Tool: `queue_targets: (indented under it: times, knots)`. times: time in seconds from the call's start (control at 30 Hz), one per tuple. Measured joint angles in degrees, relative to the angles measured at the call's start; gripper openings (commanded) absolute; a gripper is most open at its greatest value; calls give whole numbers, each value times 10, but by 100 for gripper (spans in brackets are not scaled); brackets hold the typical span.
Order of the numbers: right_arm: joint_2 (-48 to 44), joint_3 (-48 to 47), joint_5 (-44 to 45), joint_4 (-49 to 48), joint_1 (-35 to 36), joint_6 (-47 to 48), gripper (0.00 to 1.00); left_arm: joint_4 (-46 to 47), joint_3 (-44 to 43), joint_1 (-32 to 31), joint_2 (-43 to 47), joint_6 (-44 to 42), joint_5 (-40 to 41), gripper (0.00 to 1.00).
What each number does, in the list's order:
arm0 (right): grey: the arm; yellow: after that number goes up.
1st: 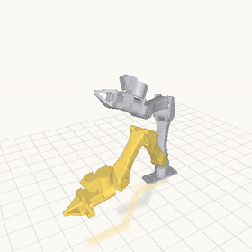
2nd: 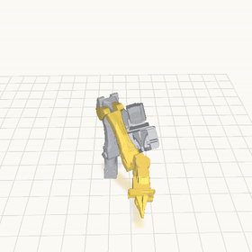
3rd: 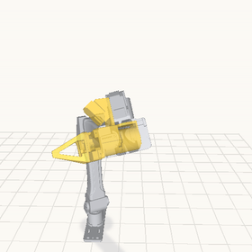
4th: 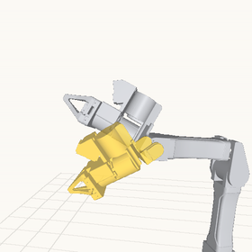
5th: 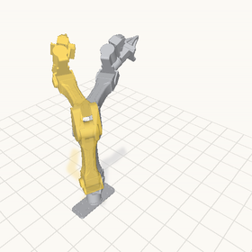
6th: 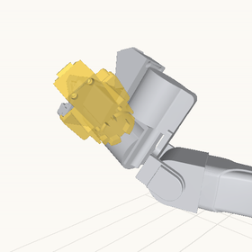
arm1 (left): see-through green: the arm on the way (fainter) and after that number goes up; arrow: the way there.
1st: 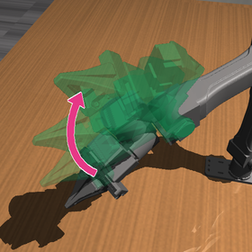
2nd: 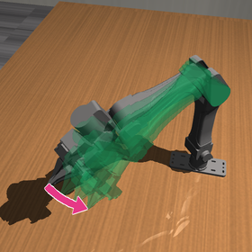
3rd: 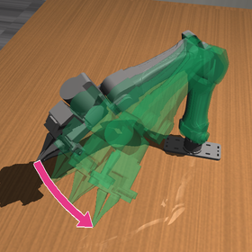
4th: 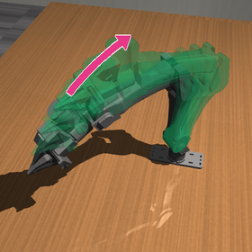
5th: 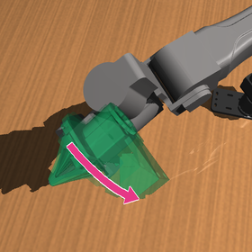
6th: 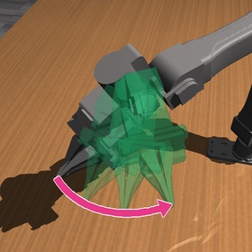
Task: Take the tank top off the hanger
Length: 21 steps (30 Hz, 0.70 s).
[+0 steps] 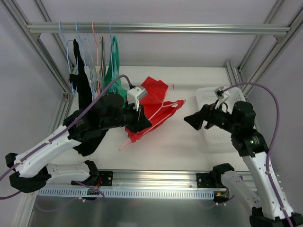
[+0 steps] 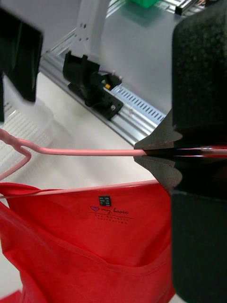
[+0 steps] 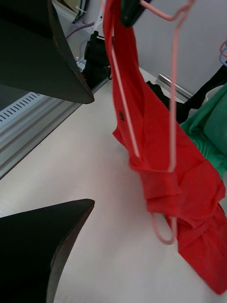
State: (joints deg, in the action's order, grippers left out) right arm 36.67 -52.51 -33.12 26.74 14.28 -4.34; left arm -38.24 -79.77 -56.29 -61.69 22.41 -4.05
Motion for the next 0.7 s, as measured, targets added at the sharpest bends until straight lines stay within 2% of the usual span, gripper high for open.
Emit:
queue_targets:
  times: [0.1, 0.2, 0.27, 0.53, 0.63, 0.7]
  knots:
    - [71, -14, 15, -26, 48, 0, 81, 16, 27, -42, 10, 24, 2, 0]
    - [106, -16, 51, -36, 92, 3, 78, 33, 34, -85, 6, 43, 22, 0]
    - [106, -16, 74, -37, 103, 3, 74, 40, 34, -104, 5, 52, 38, 0]
    - [81, -16, 145, -41, 114, 17, 72, 64, 34, -142, 5, 84, 103, 0]
    - [78, -16, 171, -38, 114, 30, 68, 65, 34, -146, 5, 89, 117, 0]
    - [79, -16, 182, -38, 115, 39, 59, 66, 34, -146, 5, 92, 121, 0]
